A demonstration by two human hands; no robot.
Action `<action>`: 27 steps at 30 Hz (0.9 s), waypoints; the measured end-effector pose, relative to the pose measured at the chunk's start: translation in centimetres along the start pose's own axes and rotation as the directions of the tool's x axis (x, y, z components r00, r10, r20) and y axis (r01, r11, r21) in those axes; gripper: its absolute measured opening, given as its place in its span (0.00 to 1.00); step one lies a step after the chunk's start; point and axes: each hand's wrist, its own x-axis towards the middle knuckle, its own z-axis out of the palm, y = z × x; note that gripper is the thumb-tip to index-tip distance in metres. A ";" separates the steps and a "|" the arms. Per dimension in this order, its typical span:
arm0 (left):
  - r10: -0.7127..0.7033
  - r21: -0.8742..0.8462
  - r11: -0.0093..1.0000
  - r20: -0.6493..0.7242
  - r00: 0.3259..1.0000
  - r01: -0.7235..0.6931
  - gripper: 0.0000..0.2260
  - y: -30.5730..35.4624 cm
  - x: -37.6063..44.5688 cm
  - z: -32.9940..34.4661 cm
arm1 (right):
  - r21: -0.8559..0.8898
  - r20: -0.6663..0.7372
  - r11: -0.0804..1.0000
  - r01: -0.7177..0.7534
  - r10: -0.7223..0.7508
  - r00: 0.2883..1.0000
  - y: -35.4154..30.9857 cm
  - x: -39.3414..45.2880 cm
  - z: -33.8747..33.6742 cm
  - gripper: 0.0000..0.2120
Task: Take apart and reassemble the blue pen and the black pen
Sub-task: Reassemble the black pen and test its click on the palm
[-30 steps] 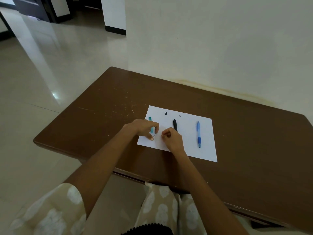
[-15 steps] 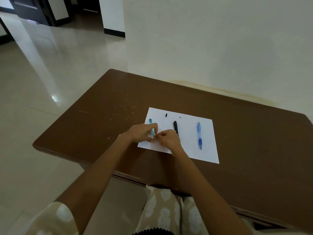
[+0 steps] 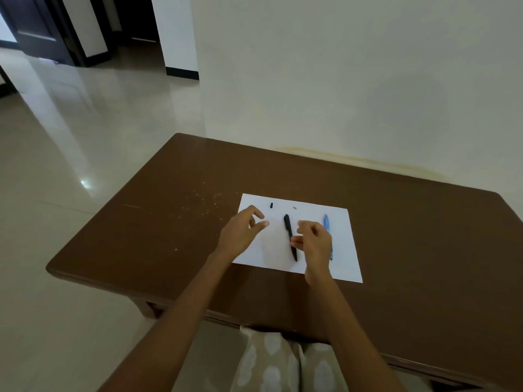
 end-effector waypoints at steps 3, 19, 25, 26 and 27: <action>-0.129 0.049 0.990 -0.061 0.990 0.132 0.15 3.3 1.3 3.5 | 0.136 -0.081 0.989 -0.066 0.077 0.994 0.2 0.4 -1.9 0.06; -0.265 -0.278 0.931 -0.066 0.962 0.238 0.09 7.8 1.6 6.7 | 0.239 0.039 0.971 0.001 -0.011 0.999 -3.1 2.2 -5.3 0.06; -0.046 -0.322 0.947 -0.159 0.986 -0.008 0.08 10.2 -2.8 3.8 | 0.306 0.156 0.943 0.128 -0.183 0.971 -6.8 -0.6 -5.5 0.07; -0.033 -0.317 0.948 -0.177 0.984 -0.025 0.09 10.4 -3.1 3.3 | 0.335 0.172 0.933 0.132 -0.198 0.965 -7.4 -1.1 -5.6 0.07; -0.019 -0.310 0.950 -0.194 0.981 -0.043 0.09 10.5 -3.5 3.0 | 0.368 0.188 0.921 0.127 -0.208 0.960 -7.8 -1.5 -5.7 0.07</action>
